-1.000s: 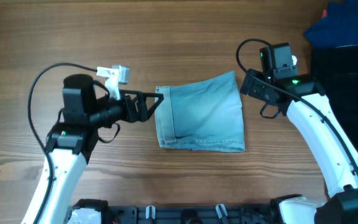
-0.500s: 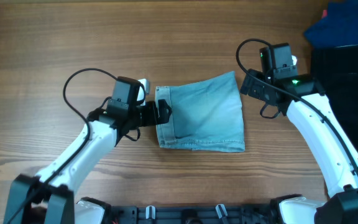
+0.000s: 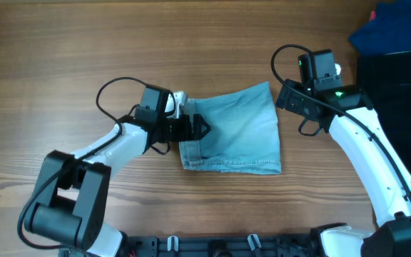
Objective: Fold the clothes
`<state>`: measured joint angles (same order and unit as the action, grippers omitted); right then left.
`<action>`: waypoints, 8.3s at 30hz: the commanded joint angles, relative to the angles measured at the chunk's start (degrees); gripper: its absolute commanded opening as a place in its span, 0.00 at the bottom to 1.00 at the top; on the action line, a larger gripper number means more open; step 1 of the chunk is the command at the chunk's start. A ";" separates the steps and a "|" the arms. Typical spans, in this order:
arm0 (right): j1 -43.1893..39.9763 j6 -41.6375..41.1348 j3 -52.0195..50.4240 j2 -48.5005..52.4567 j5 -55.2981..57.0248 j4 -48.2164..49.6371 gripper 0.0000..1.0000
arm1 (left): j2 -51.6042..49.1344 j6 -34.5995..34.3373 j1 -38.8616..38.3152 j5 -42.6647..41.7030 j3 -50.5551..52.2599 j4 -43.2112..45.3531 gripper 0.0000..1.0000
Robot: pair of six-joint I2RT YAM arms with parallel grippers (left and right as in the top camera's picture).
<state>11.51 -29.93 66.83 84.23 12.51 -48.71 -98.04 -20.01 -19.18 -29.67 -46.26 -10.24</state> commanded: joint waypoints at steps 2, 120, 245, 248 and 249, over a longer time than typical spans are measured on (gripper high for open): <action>-0.13 0.59 0.94 0.52 1.18 0.13 1.00 | -5.07 1.11 -0.74 -0.98 1.36 -0.66 1.00; -0.13 0.59 0.94 0.55 1.18 0.28 1.00 | 83.93 -19.41 29.88 9.75 -11.93 -54.14 1.00; -11.47 2.27 -43.15 -84.00 -7.02 21.42 1.00 | 97.88 4.81 16.96 30.38 45.94 6.14 1.00; -11.50 2.95 -46.80 -84.00 -6.54 25.20 1.00 | 97.88 4.81 16.96 30.38 45.94 6.14 1.00; -11.50 2.95 -48.89 -84.00 -6.58 28.04 1.00 | 97.88 4.81 16.96 30.38 45.94 6.14 1.00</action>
<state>0.27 -29.12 21.43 0.99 7.51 -24.21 -0.73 -16.56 -2.55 1.41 -0.69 -4.25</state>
